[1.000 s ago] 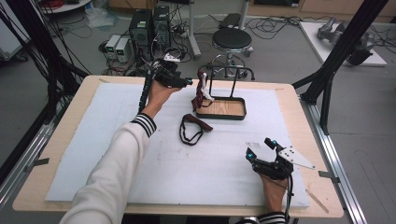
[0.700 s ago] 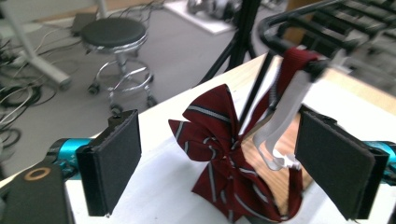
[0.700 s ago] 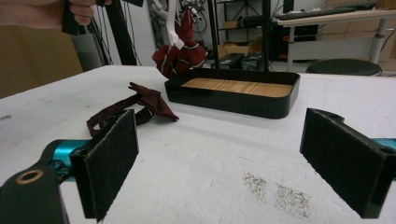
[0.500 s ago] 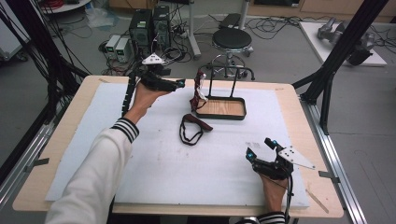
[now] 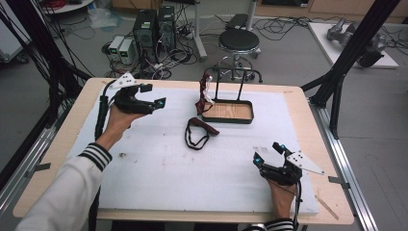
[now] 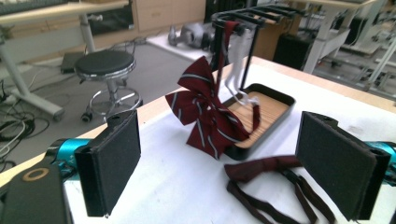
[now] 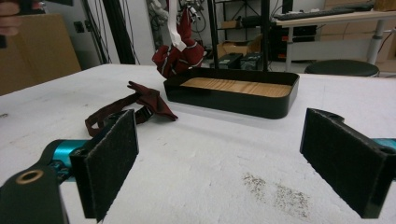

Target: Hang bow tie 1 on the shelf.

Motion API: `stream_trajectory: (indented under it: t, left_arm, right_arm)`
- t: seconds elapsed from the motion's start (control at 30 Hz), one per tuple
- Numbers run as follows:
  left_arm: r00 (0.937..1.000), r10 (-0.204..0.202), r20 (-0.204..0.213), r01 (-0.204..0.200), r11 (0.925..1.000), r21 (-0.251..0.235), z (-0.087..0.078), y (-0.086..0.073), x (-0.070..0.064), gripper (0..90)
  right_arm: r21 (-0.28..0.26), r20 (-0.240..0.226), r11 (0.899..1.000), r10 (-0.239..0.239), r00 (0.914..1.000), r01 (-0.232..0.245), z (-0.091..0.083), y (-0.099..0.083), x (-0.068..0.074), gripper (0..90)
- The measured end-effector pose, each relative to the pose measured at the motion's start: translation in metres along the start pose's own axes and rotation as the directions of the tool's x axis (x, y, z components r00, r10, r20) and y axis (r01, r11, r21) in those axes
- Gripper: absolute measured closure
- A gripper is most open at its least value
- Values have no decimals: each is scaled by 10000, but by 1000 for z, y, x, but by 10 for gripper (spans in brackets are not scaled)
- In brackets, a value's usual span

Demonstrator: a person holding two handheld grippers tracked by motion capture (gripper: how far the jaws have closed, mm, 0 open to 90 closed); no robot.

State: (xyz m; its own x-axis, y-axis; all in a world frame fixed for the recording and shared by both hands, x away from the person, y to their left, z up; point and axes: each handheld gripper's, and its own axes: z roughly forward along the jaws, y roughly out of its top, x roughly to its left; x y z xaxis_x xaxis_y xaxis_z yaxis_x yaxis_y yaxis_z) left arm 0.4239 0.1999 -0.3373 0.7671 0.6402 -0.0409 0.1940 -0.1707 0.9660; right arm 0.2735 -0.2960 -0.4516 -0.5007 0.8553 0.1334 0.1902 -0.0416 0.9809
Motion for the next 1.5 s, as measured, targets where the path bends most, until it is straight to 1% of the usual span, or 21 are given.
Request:
stream_trajectory:
  t: [0.07, 0.13, 0.2, 0.4, 0.47, 0.5, 0.53, 0.57, 0.6, 0.63, 0.67, 0.7, 0.73, 0.8, 0.83, 0.87, 1.0, 1.07, 1.13, 1.43, 1.5]
  left_arm:
    - [9998, 107, 164, -105, 9998, -146, -11, -7, -3, 145]
    - [9995, 213, 212, -208, 9995, -251, -23, -14, -6, 145]
    - [9994, 271, 200, -260, 9984, -506, -34, -20, -9, 145]
    - [9985, 486, 231, -461, 9940, -995, -61, -42, -21, 146]
    - [9988, 417, 245, -383, 9912, -1268, -70, -51, -24, 145]
    - [9991, 399, 174, -372, 9904, -1334, -74, -57, -25, 146]
    - [9991, 399, 174, -372, 9904, -1334, -74, -57, -25, 145]
    - [9994, 335, 17, -329, 9893, -1422, -81, -67, -26, 146]
    - [9996, 276, -43, -279, 9886, -1482, -84, -72, -27, 146]
    - [9996, 276, -43, -279, 9886, -1482, -84, -72, -27, 146]
    - [9997, 199, -133, -217, 9873, -1572, -87, -79, -29, 145]
    - [9997, 199, -133, -217, 9873, -1572, -87, -79, -29, 145]
    - [9997, 151, -197, -182, 9862, -1646, -89, -84, -31, 145]
    - [9997, 125, -186, -154, 9867, -1617, -89, -87, -33, 146]
    - [9997, 125, -186, -154, 9867, -1617, -89, -87, -33, 146]
    - [9993, 258, -255, -297, 9857, -1656, -91, -88, -34, 146]
    - [9993, 265, -266, -306, 9848, -1709, -91, -90, -34, 146]
    - [9993, 213, -298, -262, 9841, -1758, -92, -91, -33, 147]
    - [9991, 266, -317, -319, 9830, -1807, -92, -90, -33, 147]
    - [9990, 267, -356, -328, 9829, -1812, -93, -90, -34, 147]
    - [9985, 322, -441, -398, 9819, -1850, -93, -90, -35, 147]
  right_arm:
    - [1, 7, 10000, -20, 10000, 20, 0, 0, 0, 107]
    - [2, 1, 10000, -5, 10000, 5, 0, 0, 0, 107]
    - [-24, 3, 10000, -29, 10000, 29, 0, 0, 0, 107]
    - [-33, -46, 9999, -97, 9999, 96, 0, 0, 0, 107]
    - [-31, -30, 10000, -88, 10000, 88, 0, 0, 0, 107]
    - [-32, -34, 10000, -92, 10000, 92, 0, 0, 0, 107]
    - [-40, -29, 9999, -106, 9999, 106, 0, 0, 0, 107]
    - [-23, -26, 9999, -126, 9999, 126, 0, 0, 0, 107]
    - [-22, -14, 9999, -113, 9999, 113, 0, 0, 0, 107]
    - [-22, -16, 9999, -123, 9999, 123, 0, 0, 0, 107]
    - [-21, -21, 9999, -115, 9999, 115, 0, 0, 0, 107]
    - [-24, -14, 9999, -109, 9999, 109, 0, 0, 0, 107]
    - [-22, -20, 9999, -120, 9999, 120, 0, 0, 0, 107]
    - [-39, -22, 9999, -161, 9999, 161, 0, 0, 0, 107]
    - [-40, -22, 9999, -158, 9999, 158, 0, 0, 0, 107]
    - [-18, -29, 9999, -159, 9999, 159, 0, 0, 1, 107]
    - [-26, 5, 9997, -240, 9997, 240, 0, 0, 1, 107]
    - [37, -6, 9999, -167, 9999, 167, 0, 0, 1, 107]
    - [26, 41, 9999, -155, 9999, 154, 0, 0, 2, 107]
    - [9, 52, 9996, -284, 9996, 284, 1, 0, 2, 107]
    - [-14, 28, 9998, -206, 9998, 206, 0, 0, 1, 106]
